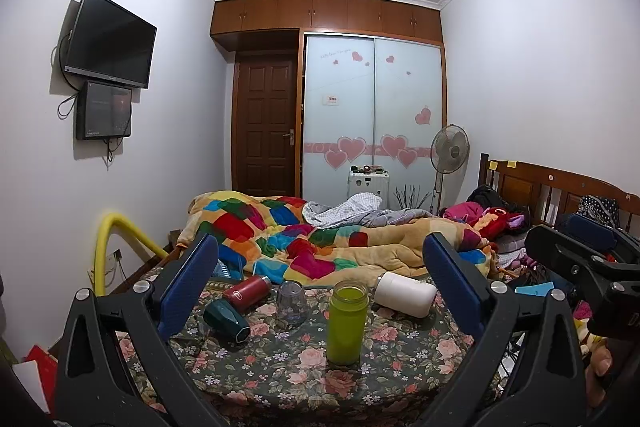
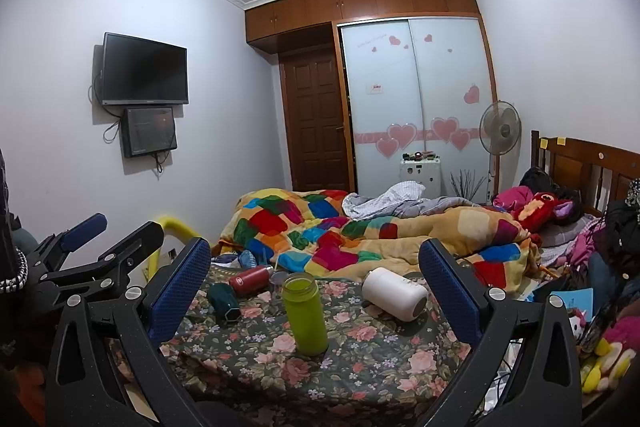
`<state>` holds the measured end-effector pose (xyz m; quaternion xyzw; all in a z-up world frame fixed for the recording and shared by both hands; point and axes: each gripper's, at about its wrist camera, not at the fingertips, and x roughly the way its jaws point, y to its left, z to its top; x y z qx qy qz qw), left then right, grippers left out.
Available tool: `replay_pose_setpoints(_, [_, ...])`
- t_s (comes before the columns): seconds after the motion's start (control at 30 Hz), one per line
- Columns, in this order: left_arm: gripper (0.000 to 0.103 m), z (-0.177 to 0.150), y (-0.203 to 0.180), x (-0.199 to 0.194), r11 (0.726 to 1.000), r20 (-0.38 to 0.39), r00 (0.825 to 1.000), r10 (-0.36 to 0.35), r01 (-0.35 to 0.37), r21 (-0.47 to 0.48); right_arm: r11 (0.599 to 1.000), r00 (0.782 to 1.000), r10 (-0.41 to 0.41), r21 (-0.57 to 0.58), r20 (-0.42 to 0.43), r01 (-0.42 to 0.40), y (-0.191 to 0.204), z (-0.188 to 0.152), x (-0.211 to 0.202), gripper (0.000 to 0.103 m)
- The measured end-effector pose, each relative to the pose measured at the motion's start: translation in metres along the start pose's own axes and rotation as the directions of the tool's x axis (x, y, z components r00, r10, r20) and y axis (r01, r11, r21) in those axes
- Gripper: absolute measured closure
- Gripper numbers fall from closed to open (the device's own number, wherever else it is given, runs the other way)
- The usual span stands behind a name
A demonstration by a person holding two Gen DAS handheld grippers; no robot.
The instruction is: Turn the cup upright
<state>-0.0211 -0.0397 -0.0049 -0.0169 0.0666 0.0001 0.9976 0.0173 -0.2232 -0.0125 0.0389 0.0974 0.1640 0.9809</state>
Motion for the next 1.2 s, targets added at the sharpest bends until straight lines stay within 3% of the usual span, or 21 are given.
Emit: replay_pose_setpoints(1.2, [0.0, -0.002, 0.009, 0.008, 0.999, -0.017, 0.999, -0.036, 0.036, -0.007, 1.0, 1.0, -0.01, -0.002, -0.01, 0.01, 0.006, -0.001, 0.006, 0.0])
